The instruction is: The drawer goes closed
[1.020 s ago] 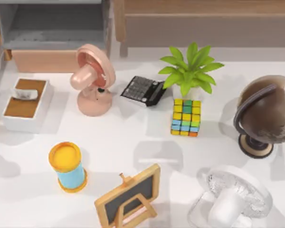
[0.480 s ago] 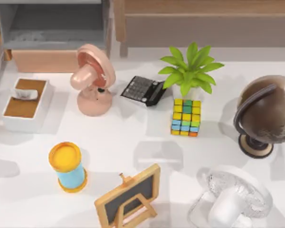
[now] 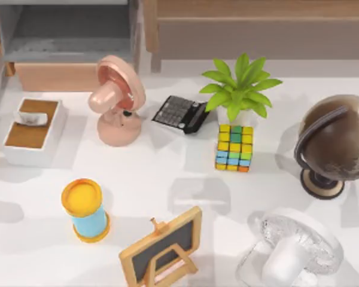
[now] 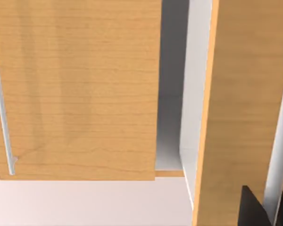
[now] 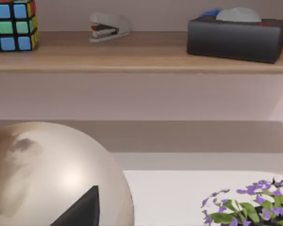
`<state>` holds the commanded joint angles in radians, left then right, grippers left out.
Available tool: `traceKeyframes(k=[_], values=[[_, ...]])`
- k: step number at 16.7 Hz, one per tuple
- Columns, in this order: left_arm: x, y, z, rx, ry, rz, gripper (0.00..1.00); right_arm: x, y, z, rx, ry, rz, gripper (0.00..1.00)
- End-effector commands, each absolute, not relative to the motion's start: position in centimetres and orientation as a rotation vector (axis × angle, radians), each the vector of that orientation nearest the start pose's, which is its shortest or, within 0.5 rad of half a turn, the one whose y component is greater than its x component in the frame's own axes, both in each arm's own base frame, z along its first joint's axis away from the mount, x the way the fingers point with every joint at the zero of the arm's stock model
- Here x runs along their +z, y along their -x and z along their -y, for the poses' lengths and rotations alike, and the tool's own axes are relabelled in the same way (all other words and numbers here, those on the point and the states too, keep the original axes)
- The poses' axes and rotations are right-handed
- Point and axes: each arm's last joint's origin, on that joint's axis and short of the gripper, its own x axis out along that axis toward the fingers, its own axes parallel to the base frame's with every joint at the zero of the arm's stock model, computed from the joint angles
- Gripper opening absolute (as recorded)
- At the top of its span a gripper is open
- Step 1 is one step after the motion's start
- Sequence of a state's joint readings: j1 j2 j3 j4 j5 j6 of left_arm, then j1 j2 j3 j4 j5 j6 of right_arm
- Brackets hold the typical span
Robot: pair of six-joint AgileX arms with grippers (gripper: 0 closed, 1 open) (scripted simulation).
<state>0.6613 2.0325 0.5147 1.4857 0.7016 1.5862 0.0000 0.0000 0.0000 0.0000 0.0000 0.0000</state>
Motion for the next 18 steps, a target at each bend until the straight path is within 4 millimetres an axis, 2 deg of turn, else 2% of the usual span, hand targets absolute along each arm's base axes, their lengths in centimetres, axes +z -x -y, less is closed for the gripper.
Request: traceKeyframes(k=[3, 7, 12, 18], values=[[9.7, -26.0, -18.0, 0.003, -1.578, 0.003, 0.00, 16.0, -10.6, 0.1, 0.000, 0.000, 0.000, 1.00], [10.5, -28.4, -19.0, 0.045, -1.591, -0.005, 0.00, 16.0, -10.6, 0.1, 0.000, 0.000, 0.000, 1.00], [9.4, -31.5, -17.7, -0.011, -1.559, -0.001, 0.00, 16.0, -10.6, 0.1, 0.000, 0.000, 0.000, 1.00], [9.0, -31.5, -17.6, -0.025, -1.550, -0.011, 0.00, 16.0, -10.6, 0.1, 0.000, 0.000, 0.000, 1.00]])
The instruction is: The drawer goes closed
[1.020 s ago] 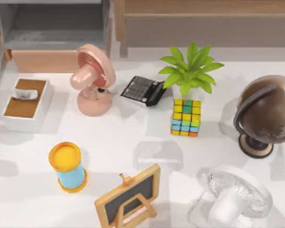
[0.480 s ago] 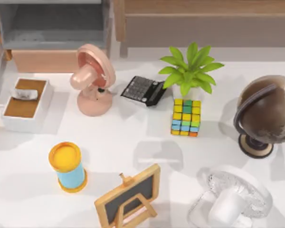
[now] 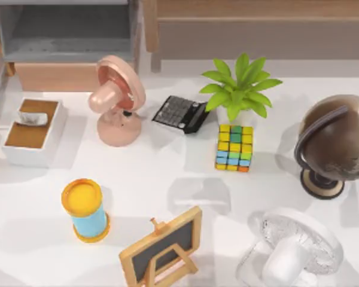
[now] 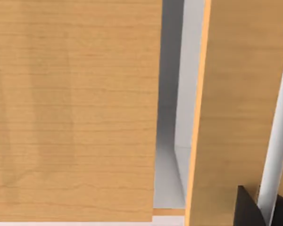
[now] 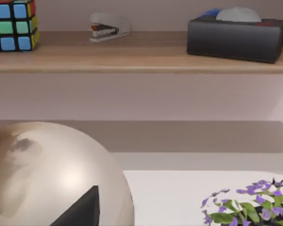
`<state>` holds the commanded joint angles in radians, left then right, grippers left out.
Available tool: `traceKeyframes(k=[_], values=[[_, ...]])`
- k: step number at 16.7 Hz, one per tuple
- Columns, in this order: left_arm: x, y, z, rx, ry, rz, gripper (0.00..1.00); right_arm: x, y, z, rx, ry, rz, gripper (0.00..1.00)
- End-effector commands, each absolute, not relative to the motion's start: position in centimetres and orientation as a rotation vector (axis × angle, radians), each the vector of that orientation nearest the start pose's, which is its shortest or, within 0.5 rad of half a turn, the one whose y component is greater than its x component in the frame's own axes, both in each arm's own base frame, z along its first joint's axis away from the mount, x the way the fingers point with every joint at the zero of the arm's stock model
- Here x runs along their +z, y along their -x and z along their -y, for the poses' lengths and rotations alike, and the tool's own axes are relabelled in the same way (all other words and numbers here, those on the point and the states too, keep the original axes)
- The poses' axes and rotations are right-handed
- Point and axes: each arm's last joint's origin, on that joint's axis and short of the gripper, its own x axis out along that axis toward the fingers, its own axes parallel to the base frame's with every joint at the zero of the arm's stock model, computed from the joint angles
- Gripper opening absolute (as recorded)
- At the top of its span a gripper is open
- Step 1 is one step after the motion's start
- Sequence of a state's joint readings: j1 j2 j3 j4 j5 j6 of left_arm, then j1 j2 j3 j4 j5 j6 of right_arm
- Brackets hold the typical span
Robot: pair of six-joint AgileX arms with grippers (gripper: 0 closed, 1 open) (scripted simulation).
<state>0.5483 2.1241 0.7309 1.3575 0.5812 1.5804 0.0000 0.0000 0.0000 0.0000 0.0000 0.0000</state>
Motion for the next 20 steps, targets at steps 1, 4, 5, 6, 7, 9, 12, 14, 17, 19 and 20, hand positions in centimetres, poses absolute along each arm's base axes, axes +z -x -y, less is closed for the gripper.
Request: traceKeyframes(k=[1, 4, 5, 6, 7, 9, 12, 14, 17, 19, 20], values=[[9.2, -31.6, -17.9, -0.012, -1.556, -0.013, 0.00, 16.0, -10.6, 0.1, 0.000, 0.000, 0.000, 1.00], [9.9, -33.0, -18.6, 0.018, -1.568, -0.021, 0.00, 16.0, -10.6, 0.1, 0.000, 0.000, 0.000, 1.00], [9.9, -33.7, -18.6, 0.016, -1.567, -0.021, 0.00, 16.0, -10.6, 0.1, 0.000, 0.000, 0.000, 1.00], [9.8, -34.5, -18.4, 0.008, -1.563, -0.019, 0.00, 16.0, -10.6, 0.1, 0.000, 0.000, 0.000, 1.00], [9.7, -35.3, -18.1, -0.002, -1.558, -0.017, 0.00, 16.0, -10.6, 0.1, 0.000, 0.000, 0.000, 1.00], [9.3, -36.8, -17.6, -0.020, -1.551, -0.013, 0.00, 16.0, -10.6, 0.1, 0.000, 0.000, 0.000, 1.00], [8.9, -37.8, -17.3, -0.029, -1.548, -0.011, 0.00, 16.0, -10.6, 0.1, 0.000, 0.000, 0.000, 1.00], [8.9, -37.8, -17.3, -0.029, -1.548, -0.011, 0.00, 16.0, -10.6, 0.1, 0.000, 0.000, 0.000, 1.00], [8.8, -38.0, -17.6, -0.028, -1.548, -0.018, 0.00, 16.0, -10.6, 0.1, 0.000, 0.000, 0.000, 1.00], [8.7, -39.2, -17.5, -0.031, -1.551, -0.017, 0.00, 16.0, -10.6, 0.1, 0.000, 0.000, 0.000, 1.00], [8.8, -39.9, -17.6, -0.030, -1.553, -0.015, 0.00, 16.0, -10.6, 0.1, 0.000, 0.000, 0.000, 1.00]])
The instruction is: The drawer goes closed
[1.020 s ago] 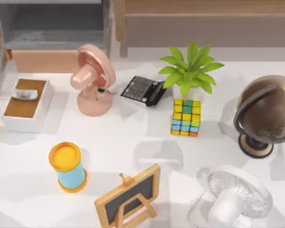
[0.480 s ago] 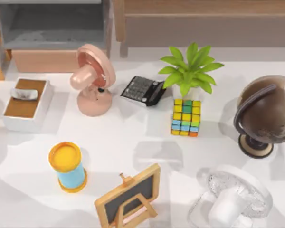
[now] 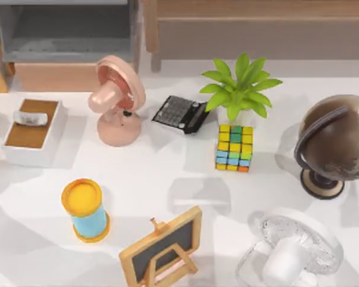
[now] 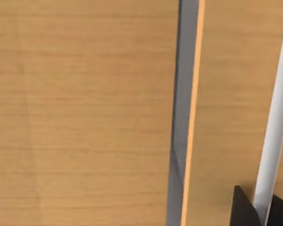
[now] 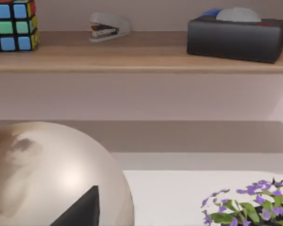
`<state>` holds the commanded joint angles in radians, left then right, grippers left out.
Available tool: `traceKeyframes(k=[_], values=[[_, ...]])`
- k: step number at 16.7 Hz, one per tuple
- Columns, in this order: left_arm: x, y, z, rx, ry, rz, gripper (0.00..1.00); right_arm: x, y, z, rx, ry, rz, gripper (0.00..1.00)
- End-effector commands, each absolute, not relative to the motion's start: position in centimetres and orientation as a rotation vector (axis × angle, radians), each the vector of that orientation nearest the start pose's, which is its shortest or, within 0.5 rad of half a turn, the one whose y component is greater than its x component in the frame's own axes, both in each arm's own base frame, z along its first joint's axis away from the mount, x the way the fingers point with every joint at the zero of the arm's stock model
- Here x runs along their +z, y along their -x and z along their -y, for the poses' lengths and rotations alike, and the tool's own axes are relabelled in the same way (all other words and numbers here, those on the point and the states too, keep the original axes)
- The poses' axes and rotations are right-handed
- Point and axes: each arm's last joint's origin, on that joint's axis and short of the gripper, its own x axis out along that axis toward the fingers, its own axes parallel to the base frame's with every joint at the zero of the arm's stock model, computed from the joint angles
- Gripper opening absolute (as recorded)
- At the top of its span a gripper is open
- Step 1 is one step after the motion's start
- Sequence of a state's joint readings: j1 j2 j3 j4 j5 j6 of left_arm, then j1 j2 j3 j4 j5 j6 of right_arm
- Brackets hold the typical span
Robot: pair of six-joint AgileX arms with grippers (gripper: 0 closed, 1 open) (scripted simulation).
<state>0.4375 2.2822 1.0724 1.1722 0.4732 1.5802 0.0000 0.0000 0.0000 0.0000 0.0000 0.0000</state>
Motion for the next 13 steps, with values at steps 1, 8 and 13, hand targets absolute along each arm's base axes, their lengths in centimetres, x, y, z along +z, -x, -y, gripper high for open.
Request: traceKeyframes(k=[1, 8, 13], values=[[8.8, -40.7, -17.6, -0.027, -1.554, -0.012, 0.00, 16.0, -10.6, 0.1, 0.000, 0.000, 0.000, 1.00], [8.9, -43.9, -17.5, -0.026, -1.546, -0.018, 0.00, 16.0, -10.6, 0.1, 0.000, 0.000, 0.000, 1.00], [8.9, -43.9, -17.5, -0.026, -1.546, -0.018, 0.23, 16.0, -10.6, 0.1, 0.000, 0.000, 0.000, 1.00]])
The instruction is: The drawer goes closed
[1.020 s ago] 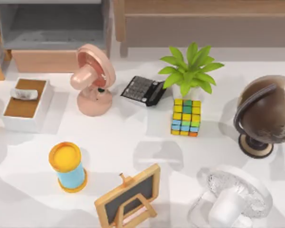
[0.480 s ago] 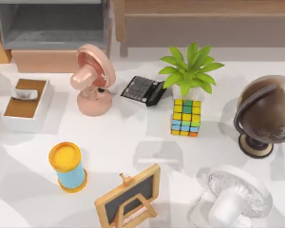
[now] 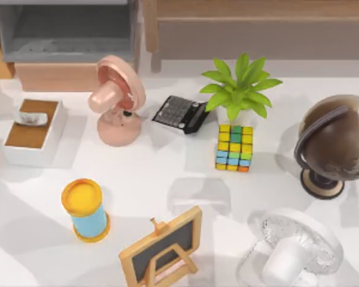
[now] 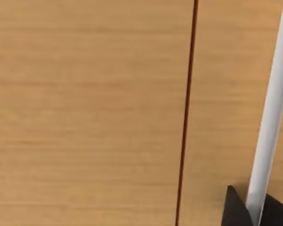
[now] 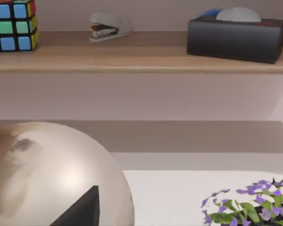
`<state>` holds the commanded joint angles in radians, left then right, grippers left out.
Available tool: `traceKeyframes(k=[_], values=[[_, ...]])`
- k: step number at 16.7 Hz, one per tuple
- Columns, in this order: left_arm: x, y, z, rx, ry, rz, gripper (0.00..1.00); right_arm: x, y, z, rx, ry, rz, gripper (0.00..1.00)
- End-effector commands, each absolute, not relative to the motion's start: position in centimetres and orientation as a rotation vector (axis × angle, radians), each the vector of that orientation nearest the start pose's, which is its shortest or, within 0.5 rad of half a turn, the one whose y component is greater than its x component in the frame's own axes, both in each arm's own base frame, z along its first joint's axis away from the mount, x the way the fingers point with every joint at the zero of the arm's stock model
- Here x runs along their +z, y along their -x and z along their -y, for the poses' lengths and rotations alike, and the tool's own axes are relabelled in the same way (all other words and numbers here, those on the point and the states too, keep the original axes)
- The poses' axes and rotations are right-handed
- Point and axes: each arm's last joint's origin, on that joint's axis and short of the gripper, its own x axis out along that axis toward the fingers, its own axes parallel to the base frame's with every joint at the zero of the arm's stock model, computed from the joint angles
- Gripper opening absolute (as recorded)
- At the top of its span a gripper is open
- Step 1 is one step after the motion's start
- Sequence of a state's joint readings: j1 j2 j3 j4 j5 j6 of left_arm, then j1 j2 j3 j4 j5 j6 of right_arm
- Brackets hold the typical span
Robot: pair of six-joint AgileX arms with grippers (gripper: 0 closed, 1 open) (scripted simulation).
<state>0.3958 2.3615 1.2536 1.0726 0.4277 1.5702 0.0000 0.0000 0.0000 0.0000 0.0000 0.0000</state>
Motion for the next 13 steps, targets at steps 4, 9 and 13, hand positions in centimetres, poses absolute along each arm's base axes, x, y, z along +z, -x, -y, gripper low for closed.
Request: traceKeyframes(k=[4, 9, 13], values=[[8.91, -43.89, -17.49, -0.026, -1.546, -0.018, 0.53, 16.00, -10.57, 0.12, 0.000, 0.000, 0.000, 1.00], [8.91, -43.89, -17.49, -0.026, -1.546, -0.018, 0.90, 16.00, -10.57, 0.12, 0.000, 0.000, 0.000, 1.00], [8.91, -43.89, -17.49, -0.026, -1.546, -0.018, 1.00, 16.00, -10.57, 0.12, 0.000, 0.000, 0.000, 1.00]])
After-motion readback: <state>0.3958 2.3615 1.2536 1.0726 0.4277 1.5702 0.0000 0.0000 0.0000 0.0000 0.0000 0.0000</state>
